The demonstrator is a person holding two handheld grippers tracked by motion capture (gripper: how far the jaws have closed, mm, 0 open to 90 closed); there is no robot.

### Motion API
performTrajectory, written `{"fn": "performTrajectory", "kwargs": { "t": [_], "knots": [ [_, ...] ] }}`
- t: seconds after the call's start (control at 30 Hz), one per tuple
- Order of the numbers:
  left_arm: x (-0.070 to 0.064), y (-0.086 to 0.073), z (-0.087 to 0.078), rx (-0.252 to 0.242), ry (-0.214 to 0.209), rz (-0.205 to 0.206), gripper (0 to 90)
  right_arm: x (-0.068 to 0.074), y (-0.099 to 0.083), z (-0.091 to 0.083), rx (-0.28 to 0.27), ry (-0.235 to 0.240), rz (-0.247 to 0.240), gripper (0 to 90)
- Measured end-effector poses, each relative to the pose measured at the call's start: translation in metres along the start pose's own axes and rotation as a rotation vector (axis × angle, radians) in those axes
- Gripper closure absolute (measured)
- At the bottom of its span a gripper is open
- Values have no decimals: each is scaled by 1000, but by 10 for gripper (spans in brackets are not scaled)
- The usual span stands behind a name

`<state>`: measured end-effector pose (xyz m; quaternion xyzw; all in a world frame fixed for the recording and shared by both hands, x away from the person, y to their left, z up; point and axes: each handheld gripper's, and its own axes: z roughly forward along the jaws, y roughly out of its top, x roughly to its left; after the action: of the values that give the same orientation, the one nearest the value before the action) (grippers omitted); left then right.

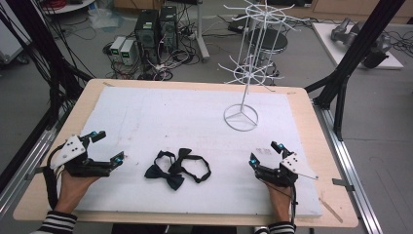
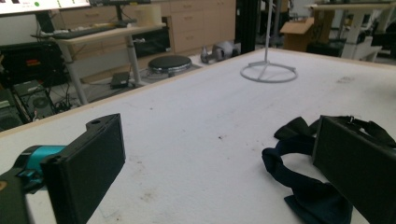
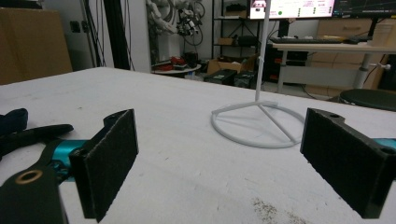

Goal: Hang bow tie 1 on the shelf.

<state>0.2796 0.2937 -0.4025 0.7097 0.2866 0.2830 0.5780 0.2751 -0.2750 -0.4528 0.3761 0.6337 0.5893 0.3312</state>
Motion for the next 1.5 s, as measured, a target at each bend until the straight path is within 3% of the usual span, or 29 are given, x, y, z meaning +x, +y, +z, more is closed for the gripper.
{"fn": "performTrajectory", "kwargs": {
  "t": [0.1, 0.27, 0.67, 1.07, 1.2, 1.37, 1.5],
  "knots": [
    [-1, 5, 5, 52, -13, 22, 30, 0, 0, 0, -1, 0, -3, 107],
    [-3, 12, 14, 85, -58, 27, 30, 0, 0, 0, -1, 0, -3, 106],
    [-11, 30, 33, 237, -214, 118, 30, 0, 0, 0, 0, -1, -1, 106],
    [-23, 45, 50, 325, -312, 192, 31, -1, 0, 0, -4, -1, -8, 106],
    [-29, 44, 57, 385, -323, 262, 31, -1, 0, 0, -4, 0, -7, 107],
    [-32, 45, 66, 434, -360, 282, 31, -1, 0, 0, -4, -1, -7, 106],
    [-32, 46, 70, 451, -386, 260, 30, -1, 0, 0, -3, -2, -6, 106]
  ]
}}
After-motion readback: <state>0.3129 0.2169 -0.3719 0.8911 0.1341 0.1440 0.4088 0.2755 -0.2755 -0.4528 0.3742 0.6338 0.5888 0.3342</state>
